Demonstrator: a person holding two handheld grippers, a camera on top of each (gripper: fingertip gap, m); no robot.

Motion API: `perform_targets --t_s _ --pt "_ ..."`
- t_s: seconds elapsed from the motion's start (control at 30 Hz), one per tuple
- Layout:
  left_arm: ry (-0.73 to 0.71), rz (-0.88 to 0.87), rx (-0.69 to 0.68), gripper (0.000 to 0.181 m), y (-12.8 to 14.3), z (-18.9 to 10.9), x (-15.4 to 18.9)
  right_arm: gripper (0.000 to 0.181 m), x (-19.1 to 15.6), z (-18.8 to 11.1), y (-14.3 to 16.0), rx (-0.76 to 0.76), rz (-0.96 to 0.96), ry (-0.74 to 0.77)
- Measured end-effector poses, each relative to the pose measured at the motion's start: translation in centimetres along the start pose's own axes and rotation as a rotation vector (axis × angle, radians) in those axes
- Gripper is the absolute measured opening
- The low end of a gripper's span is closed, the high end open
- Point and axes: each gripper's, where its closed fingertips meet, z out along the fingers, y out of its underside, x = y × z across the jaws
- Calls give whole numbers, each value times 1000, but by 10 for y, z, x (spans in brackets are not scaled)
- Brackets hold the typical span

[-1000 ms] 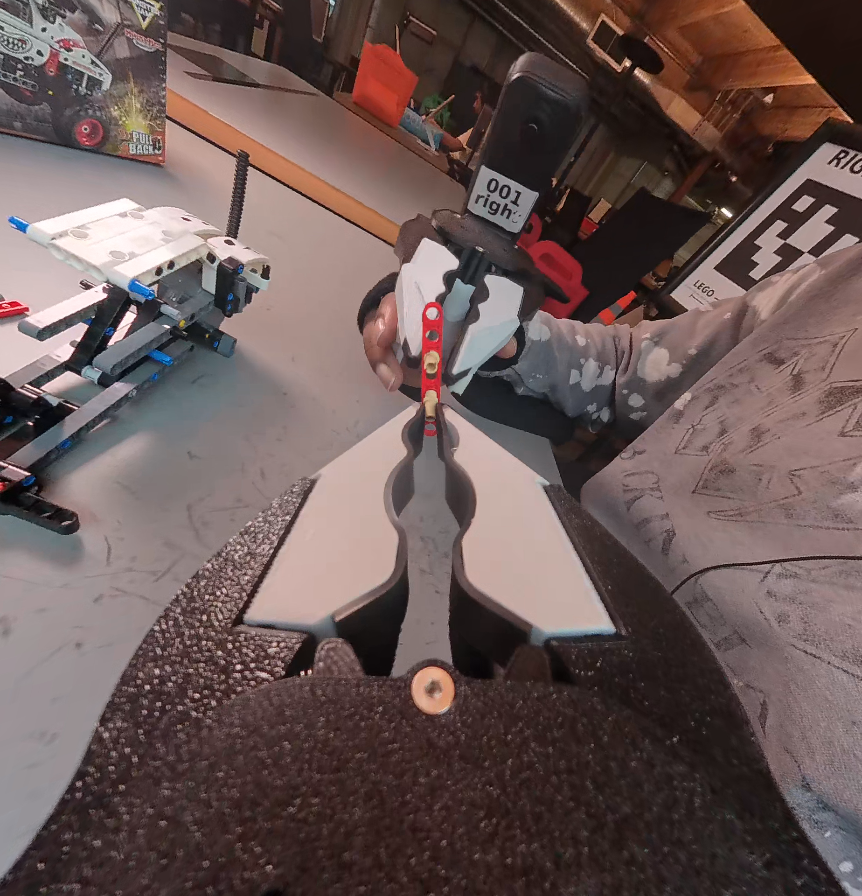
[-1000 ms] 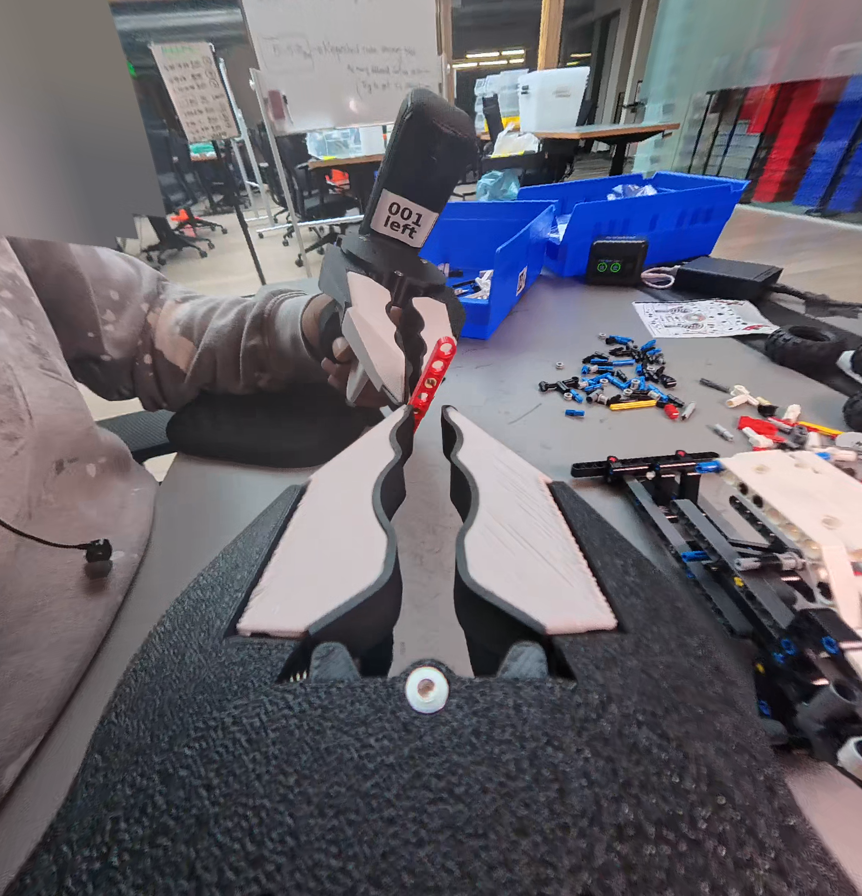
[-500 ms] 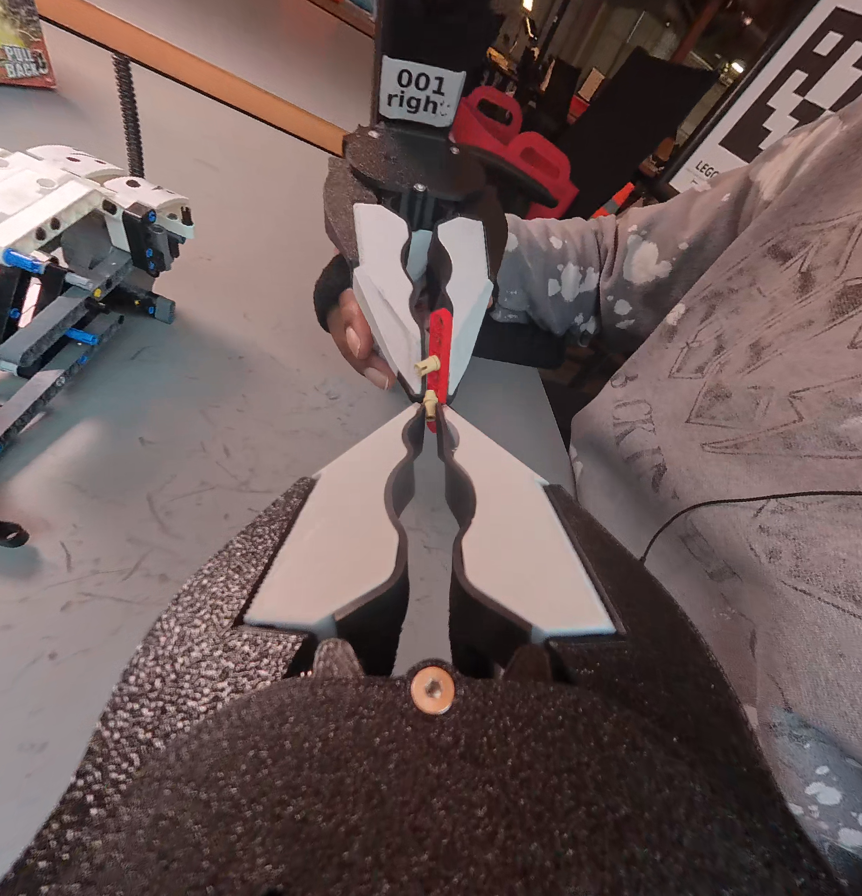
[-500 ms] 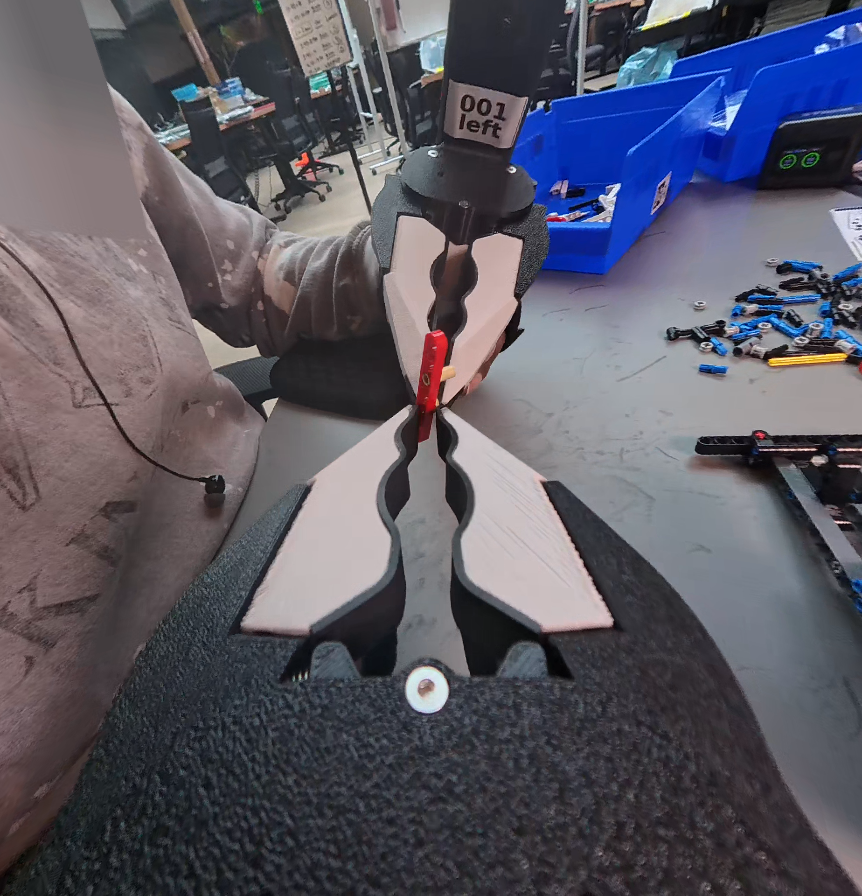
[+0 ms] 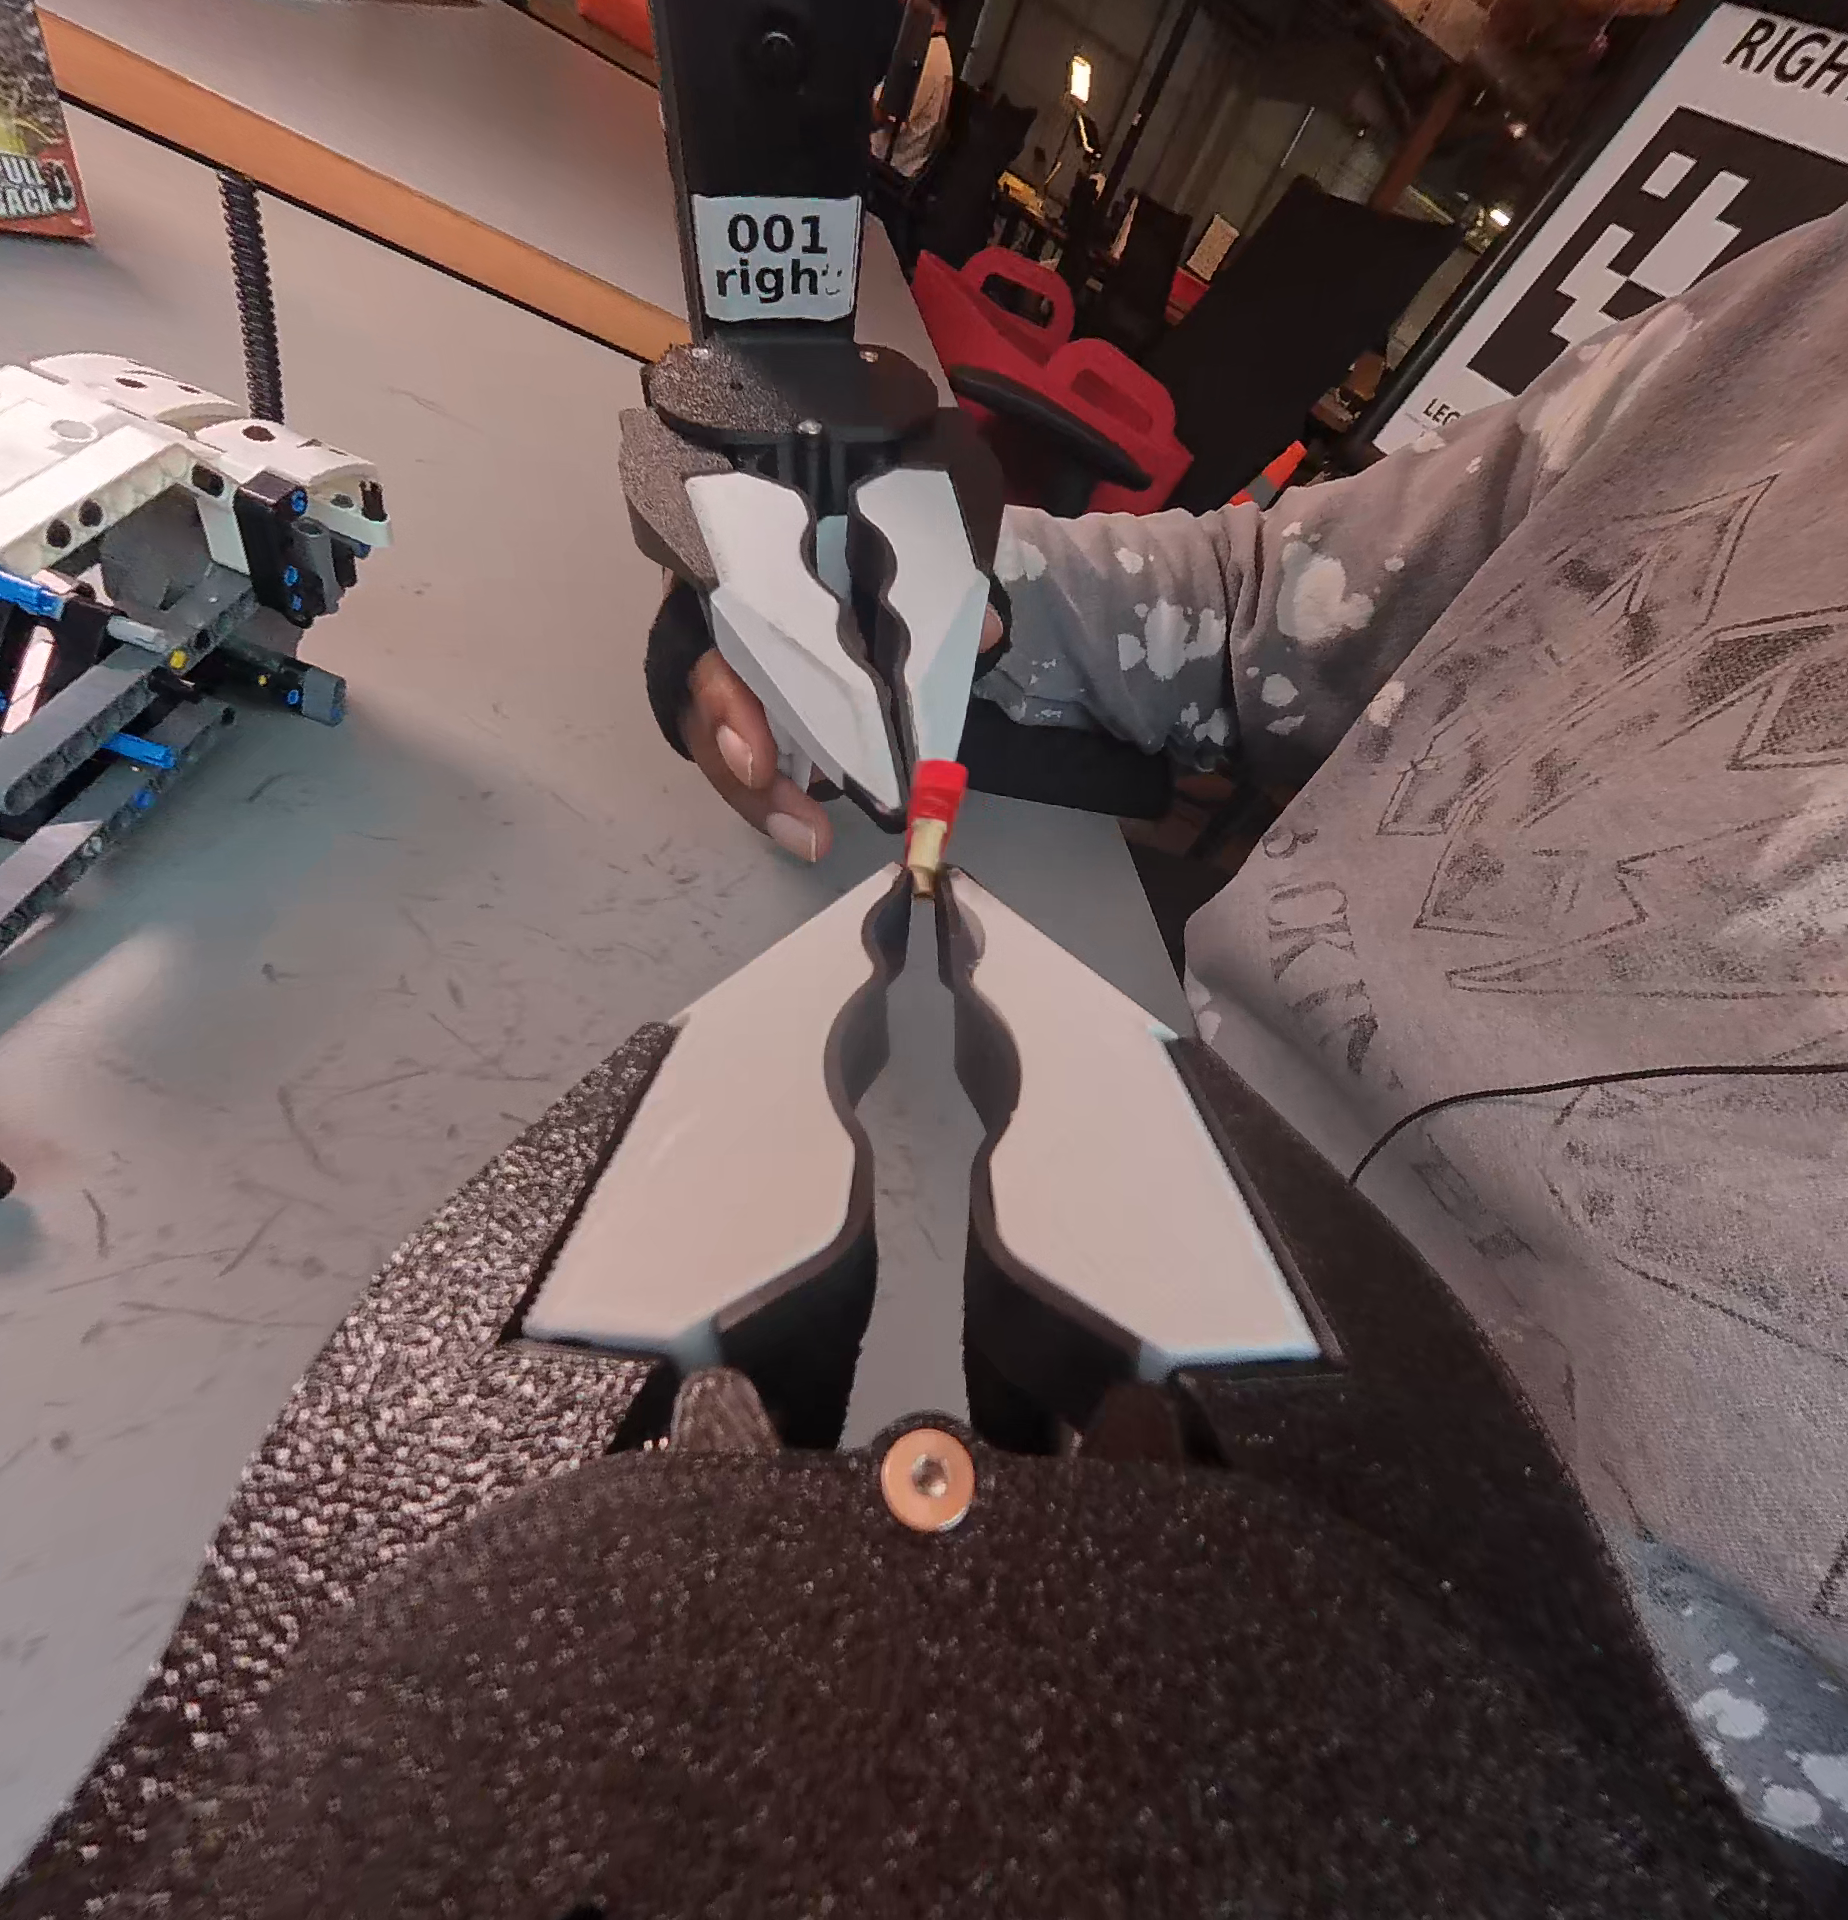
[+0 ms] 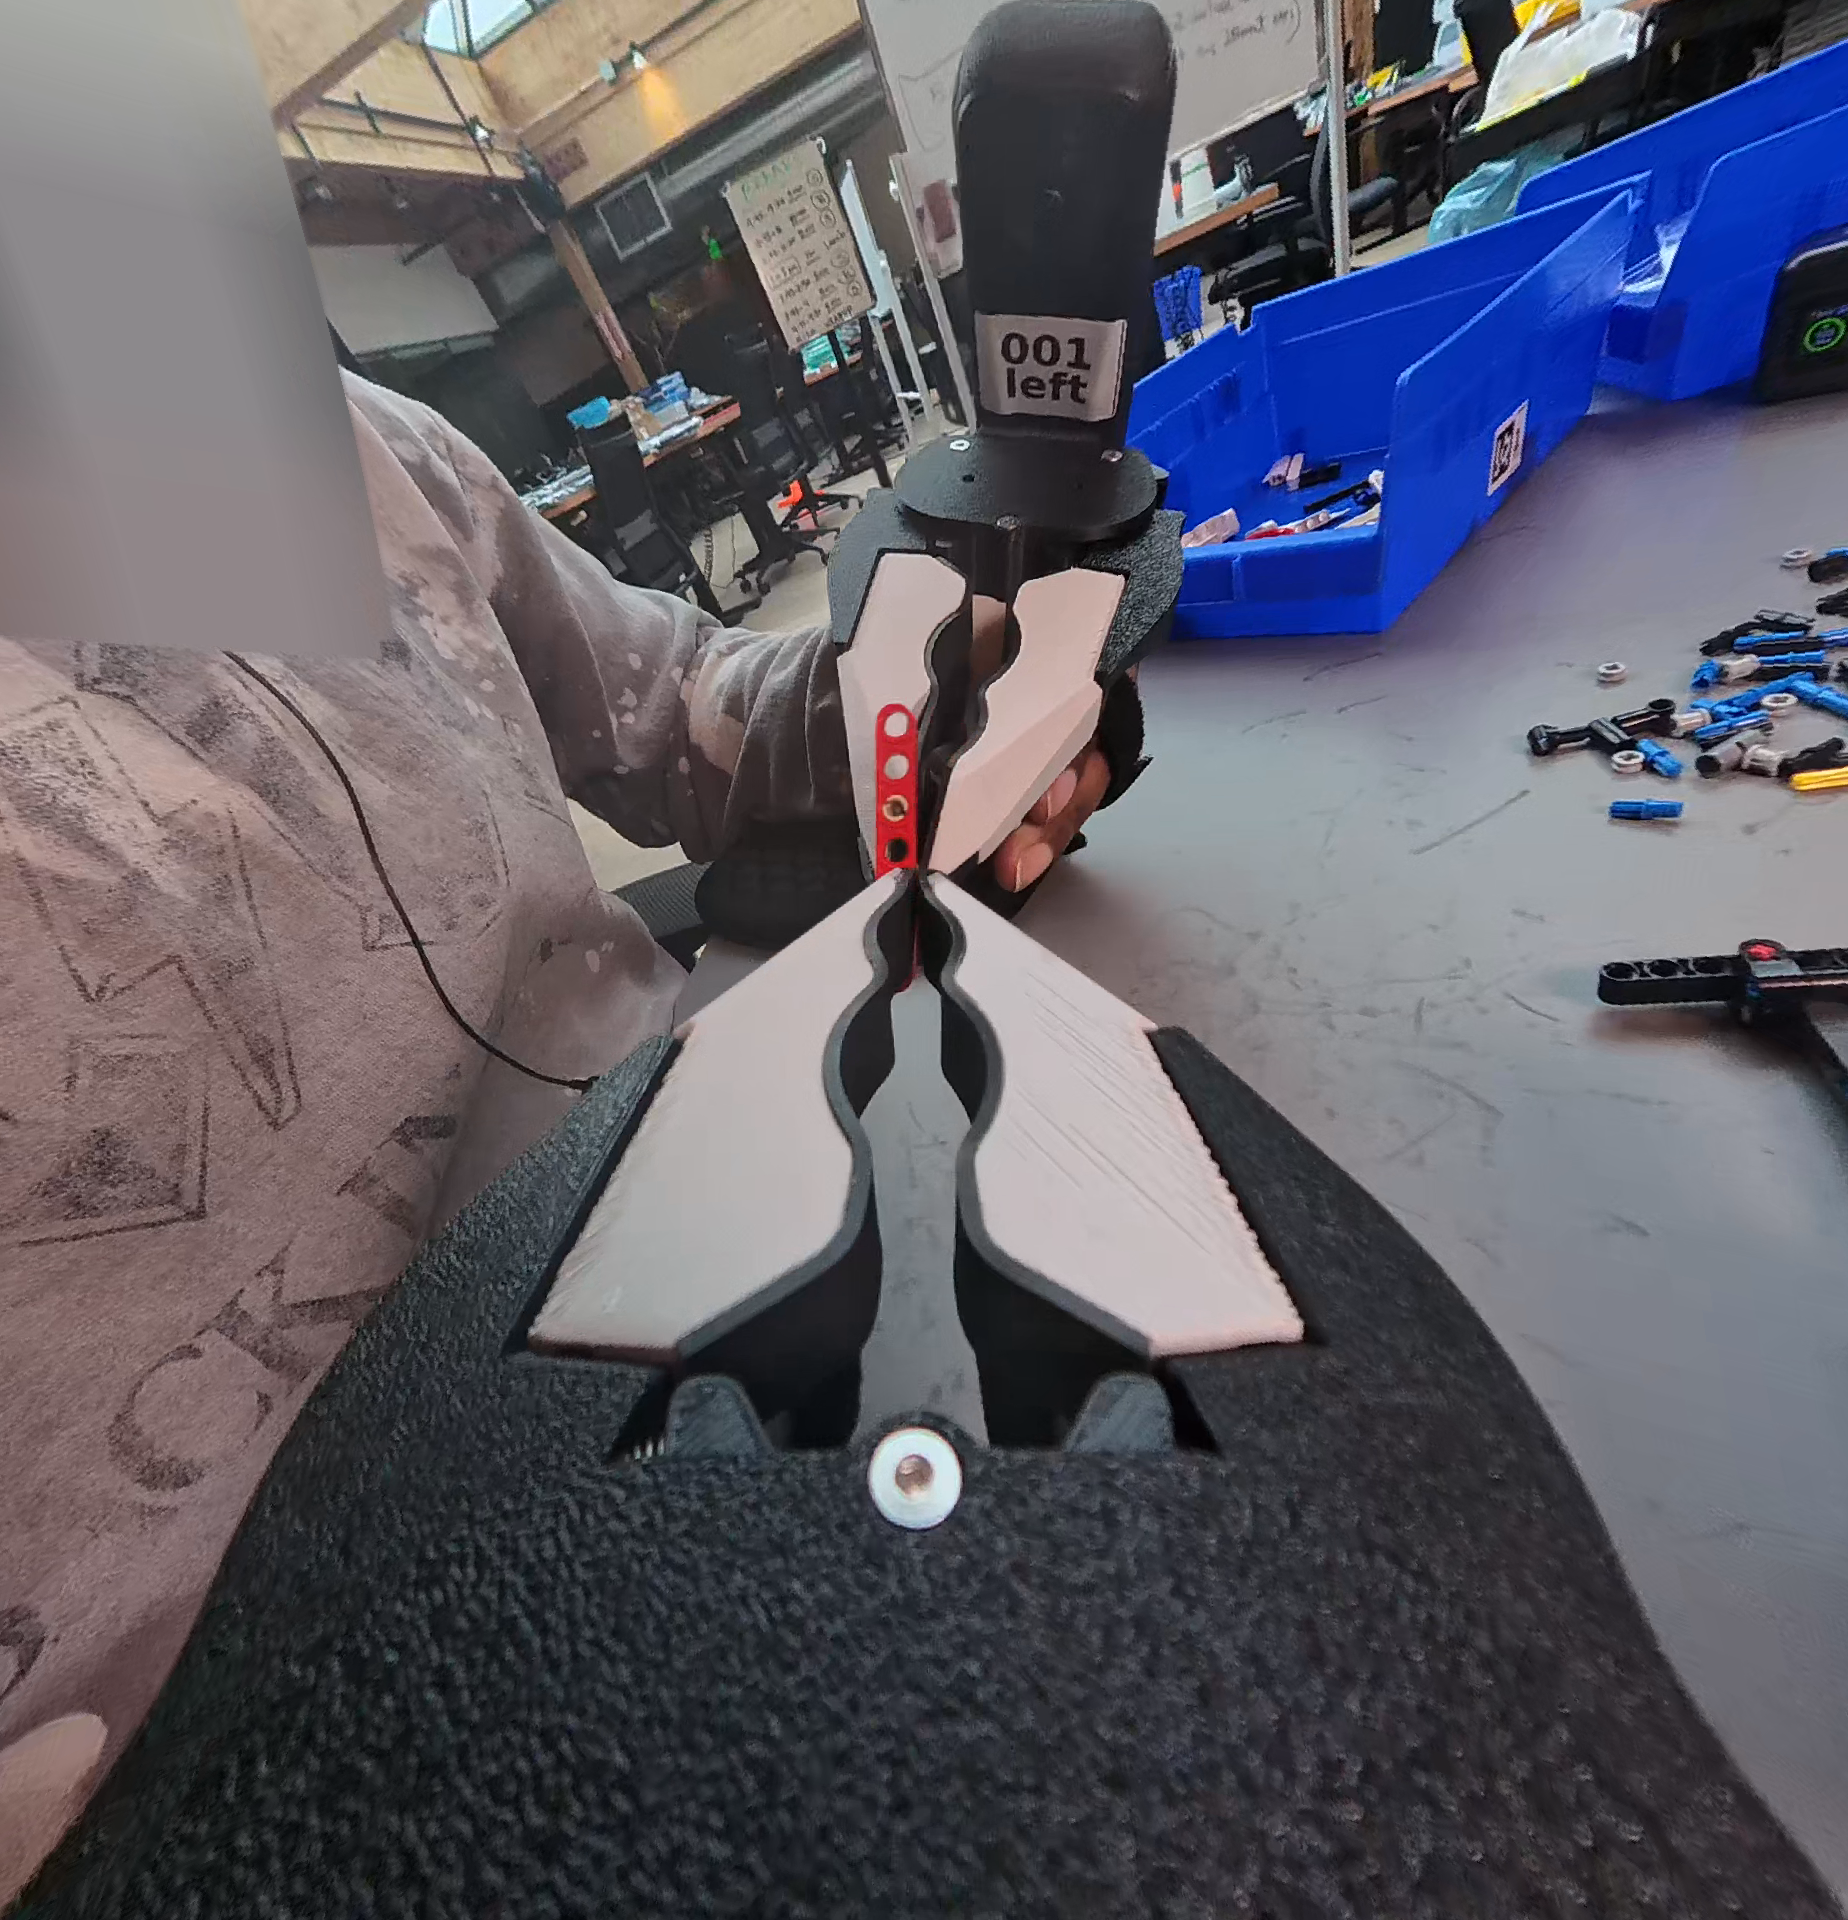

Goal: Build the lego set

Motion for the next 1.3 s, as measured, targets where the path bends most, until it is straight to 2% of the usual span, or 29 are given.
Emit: perform_targets --t_s 0.43,0.97,1.13,1.3 --pt "-77 -66 83 4 -11 -8 -17 0 17 0 -7 42 -19 143" --pt "-58 -95 178 3 -24 -14 -14 2 17 1 -21 173 85 99" --pt "-42 -137 284 3 -37 -20 -16 0 20 0 -34 203 43 171" --pt "15 -176 404 3 -53 -29 -11 0 16 3 -55 142 -8 204"
